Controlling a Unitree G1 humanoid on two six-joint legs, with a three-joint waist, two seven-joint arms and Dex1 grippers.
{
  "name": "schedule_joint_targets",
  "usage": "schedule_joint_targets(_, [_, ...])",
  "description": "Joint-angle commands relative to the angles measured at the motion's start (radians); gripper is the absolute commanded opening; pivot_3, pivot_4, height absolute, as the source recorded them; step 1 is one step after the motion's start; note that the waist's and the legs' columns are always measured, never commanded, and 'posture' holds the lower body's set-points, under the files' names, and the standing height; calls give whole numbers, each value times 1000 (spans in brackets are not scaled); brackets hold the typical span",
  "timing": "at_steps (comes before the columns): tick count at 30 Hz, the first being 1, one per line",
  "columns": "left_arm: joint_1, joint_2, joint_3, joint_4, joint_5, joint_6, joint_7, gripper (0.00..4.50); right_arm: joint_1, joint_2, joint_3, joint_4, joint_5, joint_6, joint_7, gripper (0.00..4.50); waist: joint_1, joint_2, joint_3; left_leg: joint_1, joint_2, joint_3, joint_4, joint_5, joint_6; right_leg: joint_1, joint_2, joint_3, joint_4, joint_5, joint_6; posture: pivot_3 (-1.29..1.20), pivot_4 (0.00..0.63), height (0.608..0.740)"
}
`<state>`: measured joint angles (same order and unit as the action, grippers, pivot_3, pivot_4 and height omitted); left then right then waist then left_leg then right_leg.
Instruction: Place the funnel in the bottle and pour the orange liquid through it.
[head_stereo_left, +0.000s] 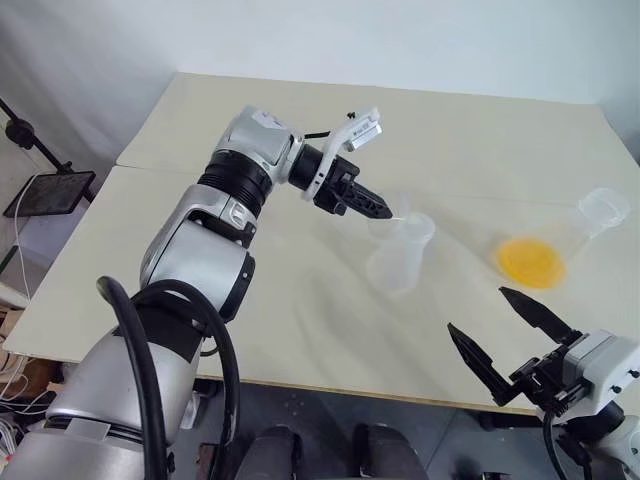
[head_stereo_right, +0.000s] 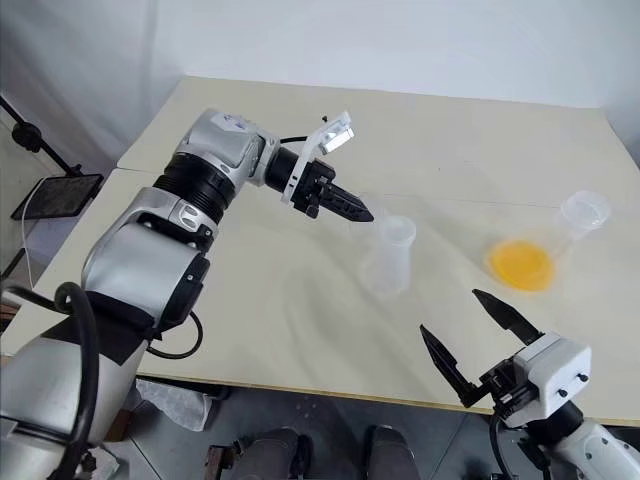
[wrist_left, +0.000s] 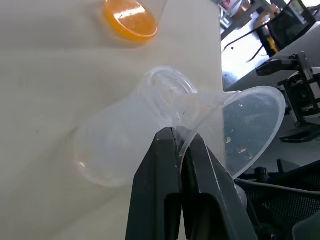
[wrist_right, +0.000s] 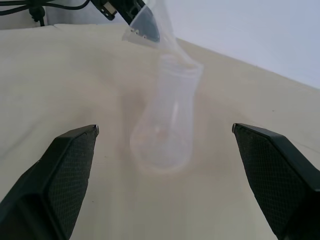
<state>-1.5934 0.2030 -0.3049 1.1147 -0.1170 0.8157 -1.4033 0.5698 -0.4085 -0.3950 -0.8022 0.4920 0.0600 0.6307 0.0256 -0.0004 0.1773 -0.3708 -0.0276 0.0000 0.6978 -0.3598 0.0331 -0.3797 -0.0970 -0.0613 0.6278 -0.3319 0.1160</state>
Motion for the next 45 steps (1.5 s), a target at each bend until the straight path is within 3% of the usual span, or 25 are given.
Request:
schedule_joint_targets(1, [-53,-14,8,2,21,-3,-29,15,6,6,0,-41,1,-27,-14,4500,0,0,0,0,0,0,0,0,0,0,0,0,0,0,0,0,150,740])
schedule_joint_targets(29, [-100,-43,37,63,96,18,-36,15,-21,24,83,-15,-41,-50,-35,4500,-1,0,0,0,0,1,0,0,0,-1,0,0,1,0,0,0,150,740])
schedule_joint_targets(33, [-105,-43,37,68,100,20,-46,902,-19,28,88,-15,-45,-52,-37,4500,-2,0,0,0,0,1,0,0,0,-1,0,0,1,0,0,0,150,740])
schedule_joint_targets(45, [-124,-43,109,73,66,48,-26,4477,-32,28,112,4,-64,-61,-40,4500,-2,0,0,0,0,1,0,0,0,-2,0,0,2,0,0,0,150,740])
